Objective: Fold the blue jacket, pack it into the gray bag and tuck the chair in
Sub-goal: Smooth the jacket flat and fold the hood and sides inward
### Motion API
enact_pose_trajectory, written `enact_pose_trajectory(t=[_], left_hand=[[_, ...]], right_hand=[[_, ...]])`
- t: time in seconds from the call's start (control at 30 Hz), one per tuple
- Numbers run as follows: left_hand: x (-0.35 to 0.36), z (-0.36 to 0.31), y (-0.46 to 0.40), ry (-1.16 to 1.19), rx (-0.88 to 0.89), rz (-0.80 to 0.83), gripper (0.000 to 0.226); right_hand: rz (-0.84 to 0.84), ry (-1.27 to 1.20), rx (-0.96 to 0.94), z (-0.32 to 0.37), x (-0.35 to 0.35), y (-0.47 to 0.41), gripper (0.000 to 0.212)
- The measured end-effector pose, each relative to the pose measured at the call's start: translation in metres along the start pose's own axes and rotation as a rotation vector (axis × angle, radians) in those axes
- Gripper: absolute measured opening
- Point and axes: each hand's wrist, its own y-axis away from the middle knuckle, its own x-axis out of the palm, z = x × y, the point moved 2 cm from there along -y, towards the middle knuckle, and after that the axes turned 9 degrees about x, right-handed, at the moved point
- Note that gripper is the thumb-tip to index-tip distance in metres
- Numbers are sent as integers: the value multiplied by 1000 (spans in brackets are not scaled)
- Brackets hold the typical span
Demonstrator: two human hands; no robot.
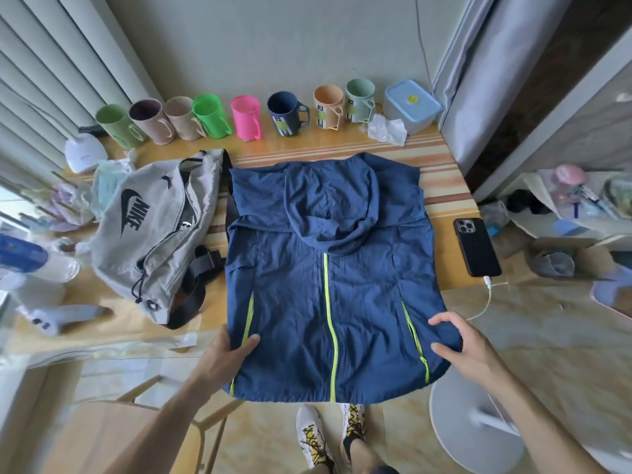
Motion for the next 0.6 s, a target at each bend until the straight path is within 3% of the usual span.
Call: enact_pose_trajectory(t=[0.1,0.17,0.23,0.33,0.4,0.47,0.53,0.6], left_hand=[[-20,-20,8,124,147,6,54],[-35,-46,9,292,215,10,60],[-49,-78,3,498,220,-11,49],[-70,-120,-30,736,72,-32,32],[-82,-149,-62,797,-43,66,25],[-90,-173,-103,891,-134,71,24],[-94,-194,-147,1034,-181,-44,32],[-93,-204,-197,1246,-192,-170,51]], right_hand=[[-66,-76,-11,19,-22,2,33],[-126,-280,56,41,-41,-5,26],[-168,-553,155,68,-62,-21,18],[-139,-872,292,104,-90,-72,16],[-105,-1044,365,129,-103,-115,10],[-64,-1127,395,149,-110,-165,22],[-71,-1160,386,168,-114,-217,42],[-71,-1232,362,185,-113,-260,39]])
